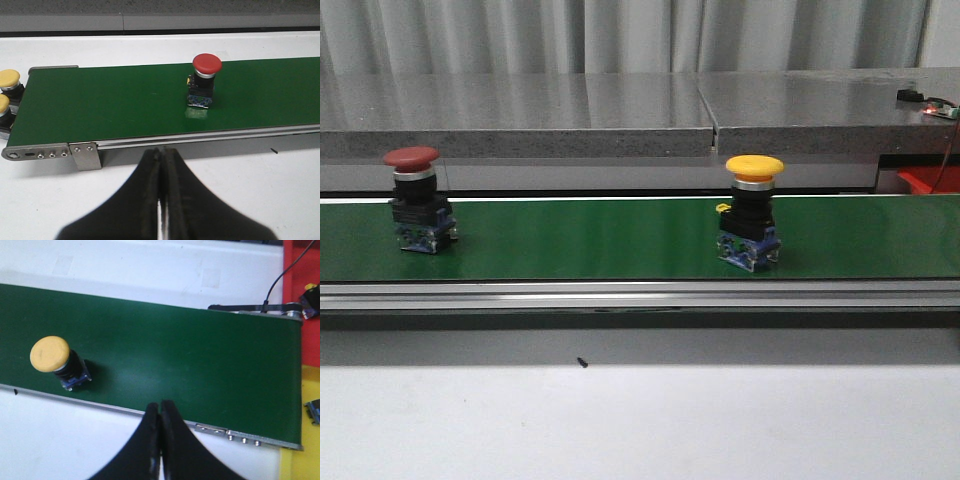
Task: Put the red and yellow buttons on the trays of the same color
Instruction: 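Move the right gripper above the yellow button arriving on the belt, then grasp the yellow button with the right gripper and lift it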
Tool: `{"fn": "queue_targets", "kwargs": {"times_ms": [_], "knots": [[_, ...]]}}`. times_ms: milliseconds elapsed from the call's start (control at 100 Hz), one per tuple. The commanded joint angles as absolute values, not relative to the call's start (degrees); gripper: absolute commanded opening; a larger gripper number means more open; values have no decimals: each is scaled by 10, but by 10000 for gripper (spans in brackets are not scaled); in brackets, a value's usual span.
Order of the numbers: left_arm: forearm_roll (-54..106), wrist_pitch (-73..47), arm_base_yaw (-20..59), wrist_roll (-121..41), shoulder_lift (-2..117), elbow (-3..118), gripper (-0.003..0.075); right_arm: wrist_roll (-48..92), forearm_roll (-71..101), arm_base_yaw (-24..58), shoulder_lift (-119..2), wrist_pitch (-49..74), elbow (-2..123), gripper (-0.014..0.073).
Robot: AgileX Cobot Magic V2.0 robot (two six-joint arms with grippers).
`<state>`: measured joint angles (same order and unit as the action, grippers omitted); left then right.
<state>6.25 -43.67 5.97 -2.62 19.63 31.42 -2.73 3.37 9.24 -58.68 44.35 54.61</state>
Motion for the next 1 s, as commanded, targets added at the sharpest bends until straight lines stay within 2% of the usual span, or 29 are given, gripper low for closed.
{"fn": "queue_targets", "kwargs": {"times_ms": [0, 70, 260, 330, 700, 990], "knots": [[66, -397, 65, -20, 202, 330, -19, -18, 43, 98, -614, 445, 591, -6], [66, -397, 65, -20, 202, 330, -19, 0, 53, 104, -641, 463, 610, 79], [66, -397, 65, -20, 202, 330, -19, 39, 108, 109, -699, 489, 642, 482], [66, -397, 65, -20, 202, 330, -19, 58, 122, 109, -715, 490, 648, 568], [66, -397, 65, -20, 202, 330, -19, 224, 160, 109, -795, 489, 672, 569], [66, -397, 65, -20, 202, 330, -19, 273, 193, 109, -845, 461, 672, 569]]}}
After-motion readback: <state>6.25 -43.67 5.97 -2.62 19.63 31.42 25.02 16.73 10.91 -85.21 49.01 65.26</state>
